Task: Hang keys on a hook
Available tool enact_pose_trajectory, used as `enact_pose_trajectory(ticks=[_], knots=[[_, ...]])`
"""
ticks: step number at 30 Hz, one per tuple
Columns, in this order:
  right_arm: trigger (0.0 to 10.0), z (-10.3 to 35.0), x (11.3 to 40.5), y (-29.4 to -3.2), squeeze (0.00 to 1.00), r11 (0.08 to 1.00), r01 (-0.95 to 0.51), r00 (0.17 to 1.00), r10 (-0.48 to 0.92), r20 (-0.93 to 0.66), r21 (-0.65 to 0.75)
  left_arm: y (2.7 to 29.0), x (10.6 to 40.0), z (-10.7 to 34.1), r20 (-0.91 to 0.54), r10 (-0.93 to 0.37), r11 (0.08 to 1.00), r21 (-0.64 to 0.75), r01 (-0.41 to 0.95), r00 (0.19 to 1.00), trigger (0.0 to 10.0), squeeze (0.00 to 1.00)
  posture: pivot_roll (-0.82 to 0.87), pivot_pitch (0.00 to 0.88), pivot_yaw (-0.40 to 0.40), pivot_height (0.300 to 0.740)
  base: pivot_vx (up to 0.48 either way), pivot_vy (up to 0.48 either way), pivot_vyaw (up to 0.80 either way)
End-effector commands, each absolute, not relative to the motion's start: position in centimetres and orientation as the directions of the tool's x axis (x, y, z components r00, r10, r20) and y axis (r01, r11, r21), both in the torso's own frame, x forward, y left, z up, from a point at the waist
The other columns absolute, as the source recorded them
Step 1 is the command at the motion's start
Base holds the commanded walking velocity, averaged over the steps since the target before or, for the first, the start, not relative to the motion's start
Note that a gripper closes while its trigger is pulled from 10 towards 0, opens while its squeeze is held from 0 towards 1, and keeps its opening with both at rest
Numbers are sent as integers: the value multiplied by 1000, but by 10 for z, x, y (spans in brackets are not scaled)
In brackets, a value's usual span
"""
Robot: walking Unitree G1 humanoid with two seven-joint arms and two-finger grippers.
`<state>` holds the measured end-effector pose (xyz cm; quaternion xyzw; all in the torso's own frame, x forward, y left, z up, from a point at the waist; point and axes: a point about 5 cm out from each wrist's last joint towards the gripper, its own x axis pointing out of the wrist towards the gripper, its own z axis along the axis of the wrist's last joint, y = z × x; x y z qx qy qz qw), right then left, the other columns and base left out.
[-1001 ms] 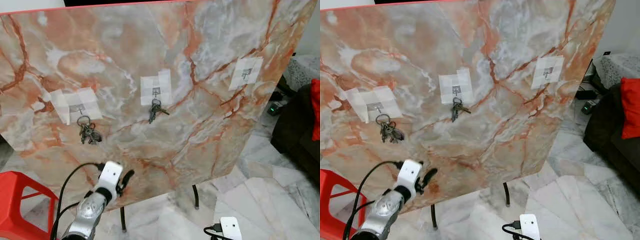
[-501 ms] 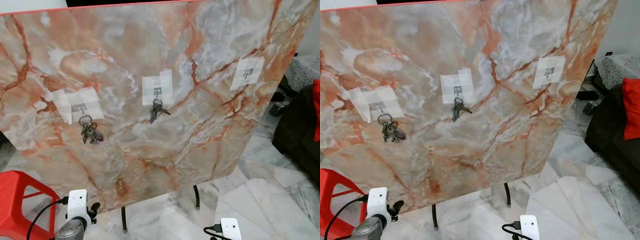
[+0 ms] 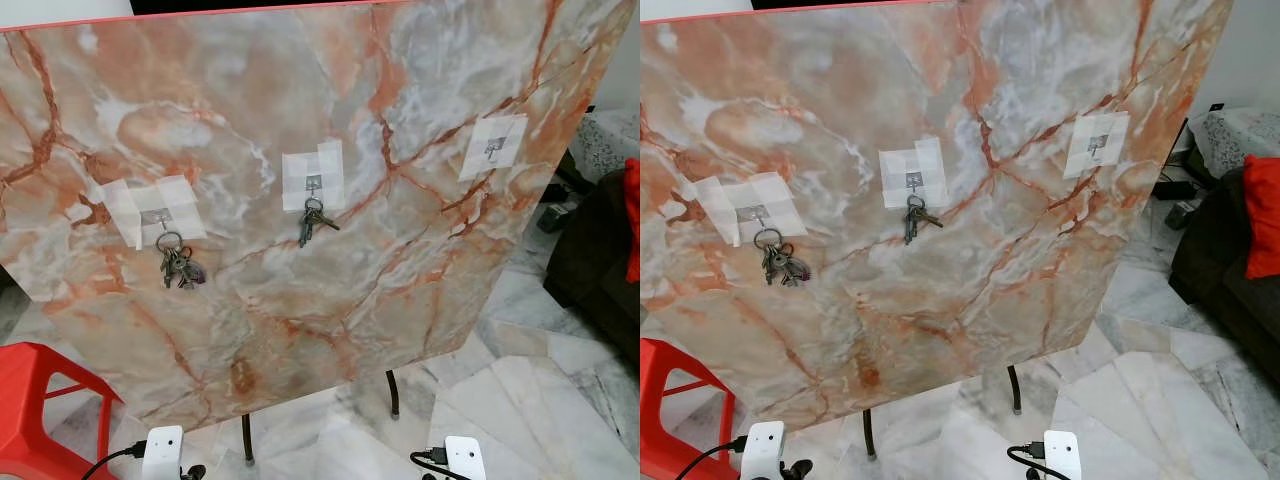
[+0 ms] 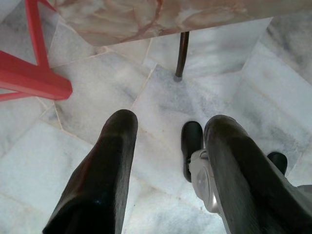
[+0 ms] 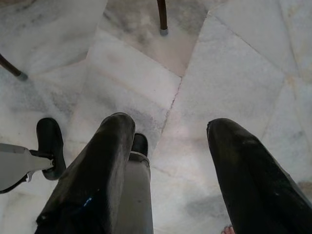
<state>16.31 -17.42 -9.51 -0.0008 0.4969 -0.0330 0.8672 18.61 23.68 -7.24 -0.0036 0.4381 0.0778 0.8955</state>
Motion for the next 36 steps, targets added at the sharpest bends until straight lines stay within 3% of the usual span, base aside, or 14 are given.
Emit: enact_pose_trajectory(ticks=[1, 24, 36], knots=[[10000, -94, 164, -175, 0, 998, 43, 512, -53, -857, -36, 235, 184, -74, -795, 135, 988, 60, -146, 591, 10000, 0, 15, 0, -29, 740, 0, 0, 613], [10000, -95, 163, -174, 0, 999, 13, 499, -40, -866, -39, 235, 181, -76, -804, 145, 984, 55, -170, 577, 10000, 0, 22, 0, -34, 740, 0, 0, 800], [10000, -97, 159, -174, 0, 998, 49, 490, -47, -871, -26, 233, 178, -78, -807, 141, 983, 48, -176, 573, 10000, 0, 23, 0, -34, 740, 0, 0, 68]])
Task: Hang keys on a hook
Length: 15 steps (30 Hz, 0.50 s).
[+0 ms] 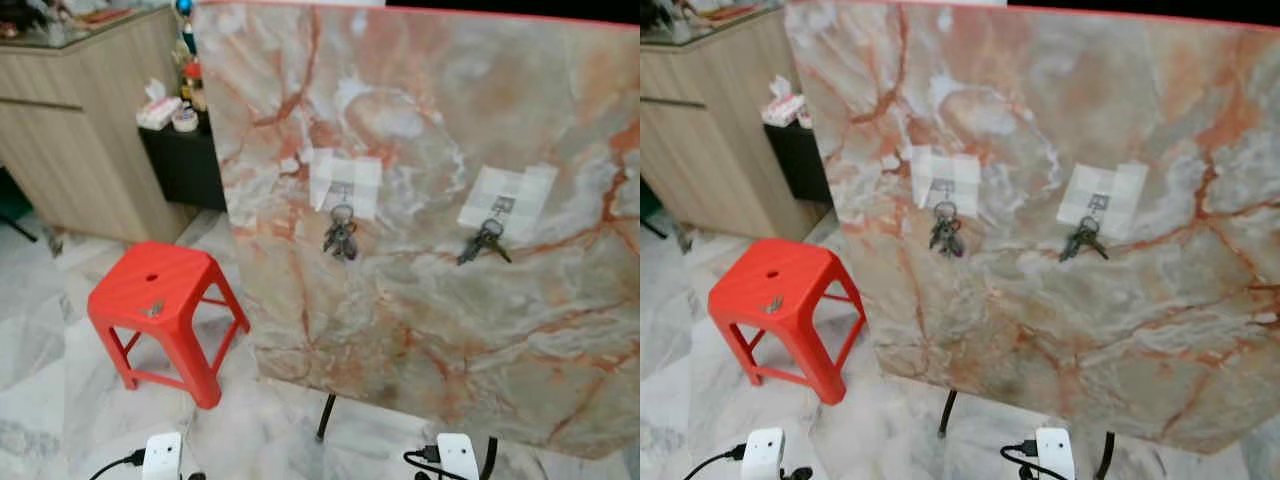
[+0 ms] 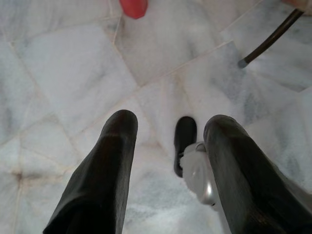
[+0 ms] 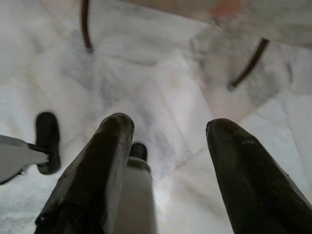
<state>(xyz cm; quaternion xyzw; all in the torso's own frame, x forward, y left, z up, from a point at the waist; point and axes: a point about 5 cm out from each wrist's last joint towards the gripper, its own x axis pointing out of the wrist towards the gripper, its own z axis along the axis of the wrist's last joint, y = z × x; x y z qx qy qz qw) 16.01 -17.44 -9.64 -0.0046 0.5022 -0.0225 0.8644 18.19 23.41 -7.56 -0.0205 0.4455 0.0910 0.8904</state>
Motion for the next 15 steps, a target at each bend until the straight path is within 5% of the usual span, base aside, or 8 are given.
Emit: enact_pose_trajectory(ticks=[1, 15], knots=[[10000, -97, 159, -174, 0, 998, 54, 491, -47, -870, -23, 233, 179, -78, -808, 140, 983, 45, -176, 573, 10000, 0, 20, 0, -33, 740, 0, 0, 0], [10000, -96, 161, -176, 0, 994, 103, 498, -75, -864, -27, 229, 181, -77, -807, 129, 984, 31, -177, 577, 10000, 0, 18, 0, -38, 740, 0, 284, 0]])
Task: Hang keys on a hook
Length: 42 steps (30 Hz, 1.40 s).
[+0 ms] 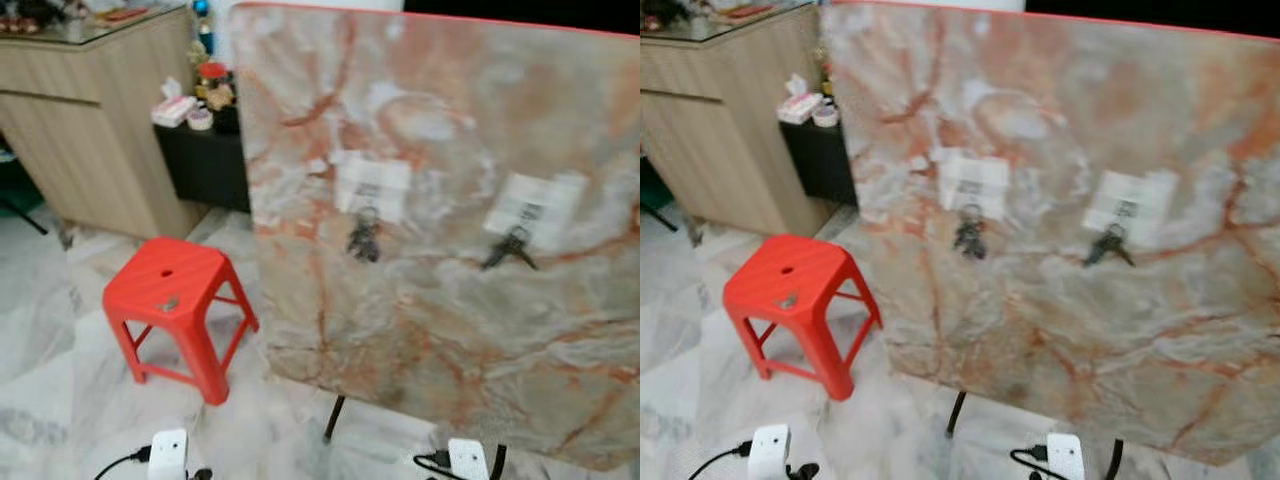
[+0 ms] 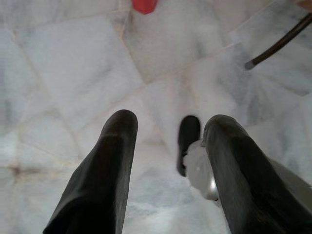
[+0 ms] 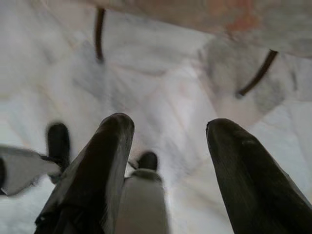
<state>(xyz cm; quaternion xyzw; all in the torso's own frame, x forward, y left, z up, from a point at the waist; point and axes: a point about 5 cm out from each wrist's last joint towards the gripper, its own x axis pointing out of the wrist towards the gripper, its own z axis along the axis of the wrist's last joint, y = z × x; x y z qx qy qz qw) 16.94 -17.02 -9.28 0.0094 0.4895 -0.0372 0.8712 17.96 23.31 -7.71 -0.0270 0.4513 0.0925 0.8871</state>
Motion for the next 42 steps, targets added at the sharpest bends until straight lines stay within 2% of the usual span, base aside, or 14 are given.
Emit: enact_pose_trajectory(ticks=[1, 42], knots=[[10000, -96, 161, -176, 0, 994, 104, 498, -75, -864, -26, 229, 181, -77, -807, 129, 984, 31, -177, 576, 10000, 0, 18, 0, -38, 740, 0, 296, 0], [10000, -95, 163, -176, 0, 993, 119, 501, -69, -862, -11, 229, 180, -78, -811, 121, 984, 23, -176, 572, 10000, 0, 23, 0, -36, 740, 0, 369, 0]])
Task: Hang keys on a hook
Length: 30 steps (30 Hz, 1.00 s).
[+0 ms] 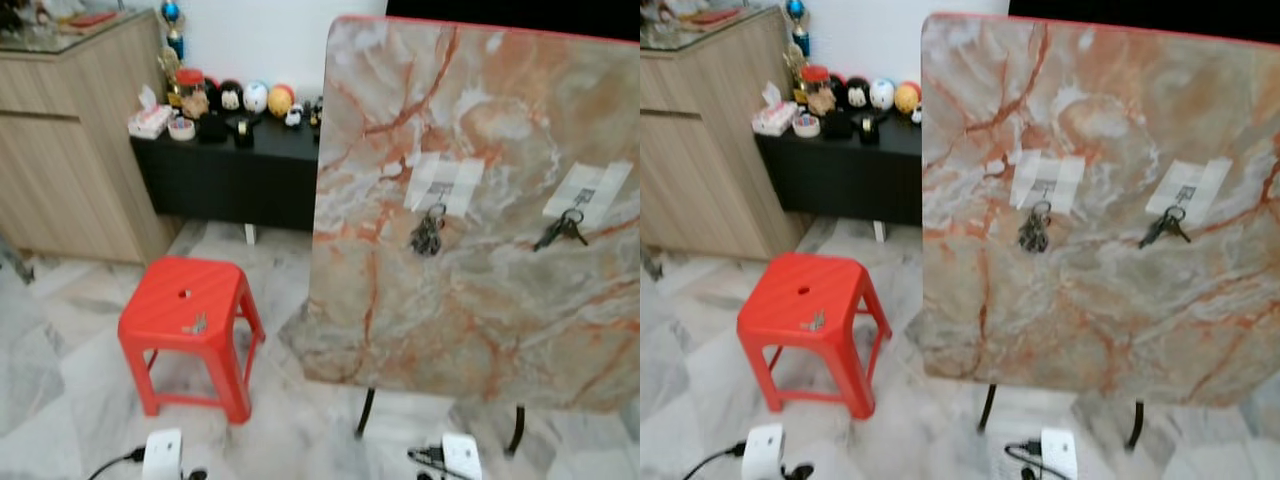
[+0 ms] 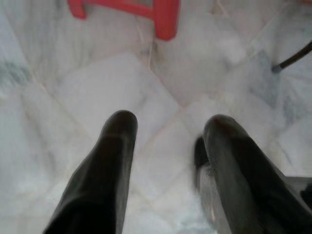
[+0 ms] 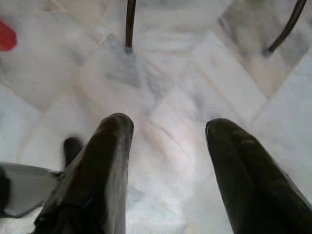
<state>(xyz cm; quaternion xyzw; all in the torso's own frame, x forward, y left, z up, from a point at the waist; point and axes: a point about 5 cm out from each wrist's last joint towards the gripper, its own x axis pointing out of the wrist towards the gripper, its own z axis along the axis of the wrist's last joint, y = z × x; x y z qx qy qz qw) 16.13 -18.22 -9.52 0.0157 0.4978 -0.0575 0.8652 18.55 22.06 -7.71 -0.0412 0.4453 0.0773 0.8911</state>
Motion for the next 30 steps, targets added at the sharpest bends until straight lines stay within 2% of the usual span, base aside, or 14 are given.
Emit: enact_pose_trajectory(ticks=[1, 9, 30], knots=[[10000, -95, 163, -176, 0, 993, 120, 501, -70, -863, -11, 229, 180, -78, -811, 121, 984, 23, -177, 572, 10000, 0, 23, 0, -36, 740, 0, 371, 0], [10000, -96, 162, -176, 0, 994, 104, 495, -67, -866, -17, 229, 179, -79, -812, 121, 984, 23, -176, 571, 10000, 0, 23, 0, -36, 740, 0, 374, -601], [10000, -95, 162, -176, 0, 995, 98, 502, -65, -862, -18, 228, 180, -78, -810, 118, 984, 19, -175, 574, 10000, 0, 25, 0, -40, 740, 0, 374, 0]])
